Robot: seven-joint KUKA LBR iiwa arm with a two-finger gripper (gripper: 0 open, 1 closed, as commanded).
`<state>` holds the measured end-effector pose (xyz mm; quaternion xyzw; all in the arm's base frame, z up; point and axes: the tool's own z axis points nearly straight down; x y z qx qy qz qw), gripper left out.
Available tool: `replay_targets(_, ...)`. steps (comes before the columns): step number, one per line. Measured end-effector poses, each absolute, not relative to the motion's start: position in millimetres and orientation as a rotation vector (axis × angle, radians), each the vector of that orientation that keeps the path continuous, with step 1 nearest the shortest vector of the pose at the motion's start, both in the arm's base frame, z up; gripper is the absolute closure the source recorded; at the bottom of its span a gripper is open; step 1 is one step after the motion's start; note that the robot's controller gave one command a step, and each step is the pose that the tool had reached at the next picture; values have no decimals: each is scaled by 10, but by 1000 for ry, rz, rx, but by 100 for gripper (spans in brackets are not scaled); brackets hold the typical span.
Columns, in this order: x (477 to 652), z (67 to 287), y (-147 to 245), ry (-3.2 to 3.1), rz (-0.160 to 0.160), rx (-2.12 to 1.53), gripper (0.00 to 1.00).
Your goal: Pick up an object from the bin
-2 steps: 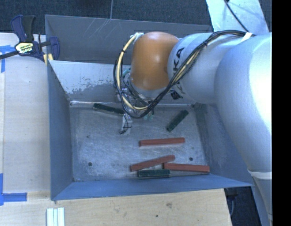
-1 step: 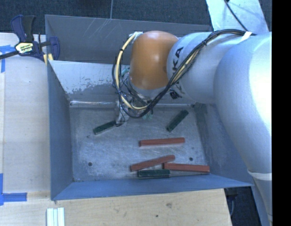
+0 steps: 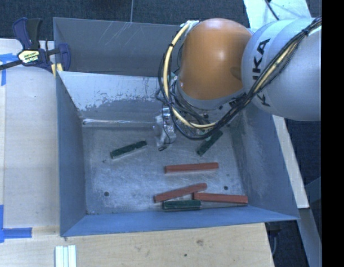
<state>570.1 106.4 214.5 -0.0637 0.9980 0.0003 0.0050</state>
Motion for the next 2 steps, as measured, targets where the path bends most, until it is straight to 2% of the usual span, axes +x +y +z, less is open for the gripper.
replay_targets(1,5700,2093,1061,3132,1,-197,0)
replay_targets(2,5716,688,1501,3129,-1,312,0)
